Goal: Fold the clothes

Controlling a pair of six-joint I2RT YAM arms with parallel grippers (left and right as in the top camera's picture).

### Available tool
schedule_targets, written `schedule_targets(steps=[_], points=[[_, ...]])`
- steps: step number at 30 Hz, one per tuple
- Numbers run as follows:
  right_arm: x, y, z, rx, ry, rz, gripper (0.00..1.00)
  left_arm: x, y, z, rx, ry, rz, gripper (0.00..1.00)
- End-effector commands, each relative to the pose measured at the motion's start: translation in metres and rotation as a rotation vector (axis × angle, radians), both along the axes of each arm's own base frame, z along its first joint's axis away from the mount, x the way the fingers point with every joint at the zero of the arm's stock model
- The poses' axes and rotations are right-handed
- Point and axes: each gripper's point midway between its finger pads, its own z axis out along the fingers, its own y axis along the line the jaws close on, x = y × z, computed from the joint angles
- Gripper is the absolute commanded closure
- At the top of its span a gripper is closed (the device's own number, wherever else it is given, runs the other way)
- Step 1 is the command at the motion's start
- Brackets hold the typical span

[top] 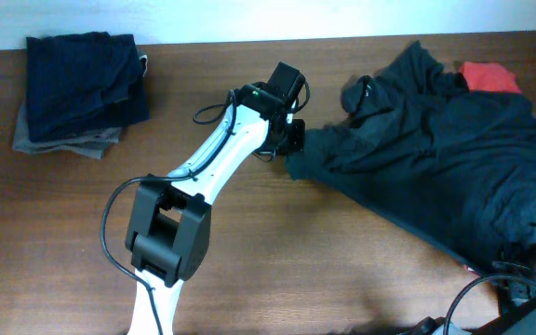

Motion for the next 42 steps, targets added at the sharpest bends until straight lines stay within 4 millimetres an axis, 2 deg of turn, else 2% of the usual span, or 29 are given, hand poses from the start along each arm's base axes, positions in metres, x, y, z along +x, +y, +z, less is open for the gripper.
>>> schedule_targets(steps=[1, 4, 5, 6, 7, 8, 13, 18, 22, 26, 28, 31, 34, 36, 42], points=[[-0.010, -0.017, 0.012, -0.091, 0.051, -0.015, 0.88, 0.009, 0.008, -0.003, 0.038, -0.027, -0.002, 0.99], [-0.010, -0.019, 0.012, -0.101, 0.054, -0.013, 0.78, 0.010, 0.009, -0.003, 0.044, -0.031, -0.008, 0.99], [-0.011, -0.020, 0.013, -0.108, 0.063, -0.014, 0.67, 0.010, 0.010, -0.003, 0.049, -0.033, -0.006, 0.99], [-0.013, -0.021, 0.013, -0.115, 0.072, -0.014, 0.40, 0.010, 0.011, -0.003, 0.055, -0.034, -0.004, 0.99], [-0.015, -0.022, 0.014, -0.122, 0.082, -0.015, 0.23, 0.011, 0.012, -0.003, 0.058, -0.035, -0.003, 0.99], [-0.016, -0.023, 0.014, -0.127, 0.091, -0.015, 0.20, 0.010, 0.012, -0.004, 0.059, -0.034, -0.003, 0.99], [-0.019, -0.019, 0.011, -0.111, 0.102, -0.015, 0.20, 0.010, 0.012, -0.004, 0.060, -0.033, -0.003, 0.99], [-0.030, -0.017, -0.003, -0.125, 0.124, -0.067, 0.20, 0.010, 0.012, -0.004, 0.062, -0.033, -0.003, 0.99], [-0.038, -0.030, -0.006, -0.154, 0.101, -0.127, 0.21, 0.010, 0.012, -0.004, 0.062, -0.032, -0.003, 0.99], [-0.036, -0.049, -0.006, -0.183, 0.045, -0.075, 0.24, 0.010, 0.012, -0.004, 0.062, -0.032, -0.003, 0.99], [-0.029, -0.051, -0.007, -0.172, 0.008, -0.019, 0.24, 0.010, 0.012, -0.004, 0.062, -0.032, -0.003, 0.99], [-0.024, -0.054, -0.007, -0.181, -0.004, 0.034, 0.20, 0.010, 0.012, -0.004, 0.062, -0.032, -0.003, 0.99], [-0.021, -0.060, -0.011, -0.208, -0.008, 0.083, 0.00, 0.010, 0.012, -0.004, 0.063, -0.032, -0.003, 0.99], [-0.017, -0.068, -0.018, -0.233, -0.012, 0.134, 0.01, 0.009, 0.013, -0.004, 0.067, -0.029, -0.010, 0.99], [-0.014, -0.073, -0.036, -0.207, 0.005, 0.165, 0.01, 0.008, 0.013, -0.004, 0.067, -0.028, -0.010, 0.99]])
